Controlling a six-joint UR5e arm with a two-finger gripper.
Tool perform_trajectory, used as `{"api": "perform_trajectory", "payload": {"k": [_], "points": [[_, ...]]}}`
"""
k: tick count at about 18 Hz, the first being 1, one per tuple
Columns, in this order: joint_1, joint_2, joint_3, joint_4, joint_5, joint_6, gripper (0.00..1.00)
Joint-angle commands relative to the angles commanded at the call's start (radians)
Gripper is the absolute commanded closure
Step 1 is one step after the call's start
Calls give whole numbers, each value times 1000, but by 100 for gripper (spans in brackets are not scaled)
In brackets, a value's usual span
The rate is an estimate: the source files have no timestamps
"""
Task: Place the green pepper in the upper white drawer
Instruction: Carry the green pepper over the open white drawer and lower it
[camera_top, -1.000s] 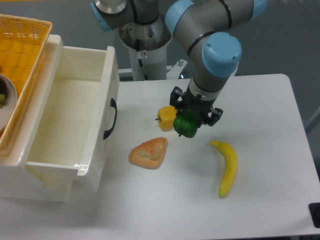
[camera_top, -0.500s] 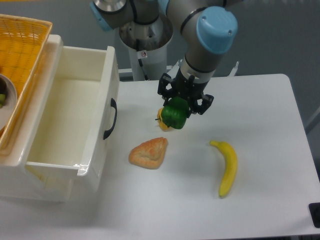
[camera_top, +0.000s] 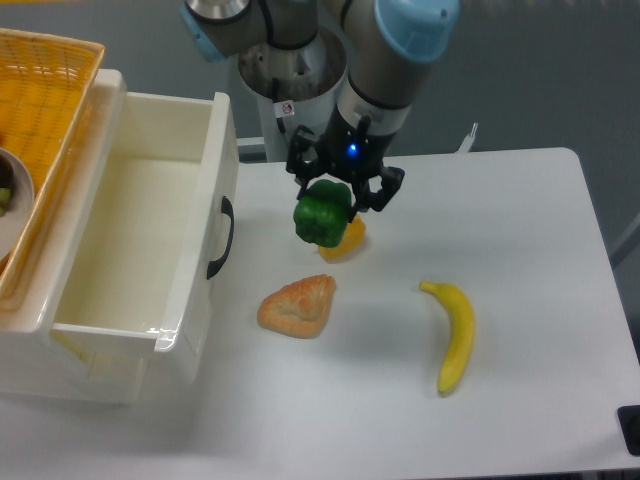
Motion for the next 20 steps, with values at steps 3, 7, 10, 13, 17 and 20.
{"api": "perform_trajectory", "payload": {"k": [3, 7, 10, 13, 17, 20], "points": [[-17, 14, 0, -20, -15, -27, 45], [-67, 48, -2, -44, -51, -97, 45], [-75, 55, -2, -60, -67, -101, 45], [-92, 77, -2, -66, -78, -120, 45], [-115, 75, -2, -68, -113, -201, 43], [-141, 68, -6, -68, -112, -212, 43]]}}
